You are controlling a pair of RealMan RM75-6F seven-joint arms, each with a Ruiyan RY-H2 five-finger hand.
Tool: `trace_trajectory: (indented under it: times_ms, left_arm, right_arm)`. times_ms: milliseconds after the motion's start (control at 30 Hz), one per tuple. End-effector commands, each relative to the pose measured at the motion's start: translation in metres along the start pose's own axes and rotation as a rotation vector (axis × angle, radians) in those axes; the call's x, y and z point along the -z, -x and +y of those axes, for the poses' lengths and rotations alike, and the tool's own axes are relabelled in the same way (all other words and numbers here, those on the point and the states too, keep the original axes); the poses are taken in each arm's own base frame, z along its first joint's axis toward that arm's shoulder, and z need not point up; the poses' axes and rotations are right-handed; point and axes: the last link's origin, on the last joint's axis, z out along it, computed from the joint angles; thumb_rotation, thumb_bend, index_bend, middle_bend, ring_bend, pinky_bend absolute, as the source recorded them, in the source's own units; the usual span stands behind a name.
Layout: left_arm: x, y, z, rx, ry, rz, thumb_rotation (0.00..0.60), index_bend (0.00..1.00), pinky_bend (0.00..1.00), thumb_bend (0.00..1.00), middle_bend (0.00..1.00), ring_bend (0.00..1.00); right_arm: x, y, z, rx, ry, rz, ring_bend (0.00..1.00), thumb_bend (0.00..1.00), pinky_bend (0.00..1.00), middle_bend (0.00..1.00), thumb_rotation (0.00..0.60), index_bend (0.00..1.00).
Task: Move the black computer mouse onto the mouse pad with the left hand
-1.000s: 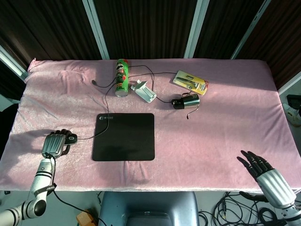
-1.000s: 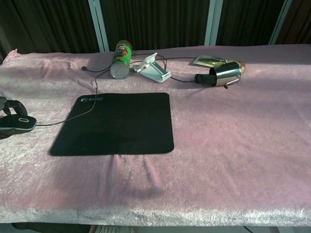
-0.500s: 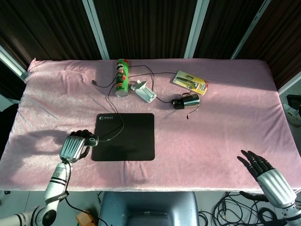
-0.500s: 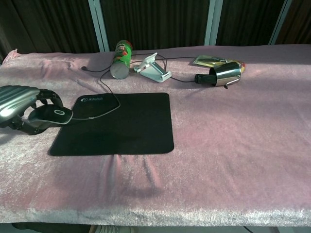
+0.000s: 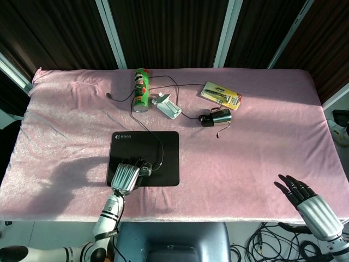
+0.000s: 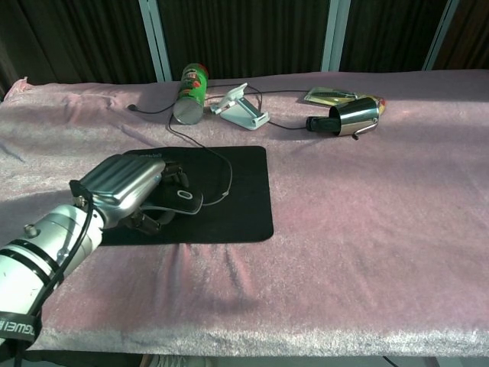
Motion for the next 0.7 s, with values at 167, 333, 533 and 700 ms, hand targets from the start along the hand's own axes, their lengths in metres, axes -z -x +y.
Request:
trace_trajectory:
  times_ms: [167,333,533,700]
  left_arm:
    - [0.001,0.010,0.002,0.004,0.005,-0.011,0.600,0.03,0.29,0.45,0.08,0.07]
    - [0.008,0.007,-0.012,0.028,0.018,-0.056,0.600,0.00,0.26,0.34,0.00,0.00]
    - [0.023,-0.002,-0.029,0.024,0.055,-0.086,0.600,0.00,0.28,0.30,0.00,0.00]
    - [0.053,-0.026,-0.072,-0.107,0.011,-0.086,0.600,0.00,0.29,0.30,0.00,0.00]
  right_arm:
    - [0.001,0.000,0.000,0.001,-0.002,-0.001,0.06,0.10,0.29,0.02,0.600,0.06]
    - [0.000,-0.001,0.000,-0.003,0.006,0.010,0.06,0.10,0.29,0.02,0.600,0.07]
    - [0.000,0.000,0.000,-0.001,0.011,0.011,0.06,0.10,0.29,0.02,0.600,0.07]
    - [0.001,-0.001,0.000,-0.002,0.013,0.015,0.06,0.10,0.29,0.02,0.600,0.07]
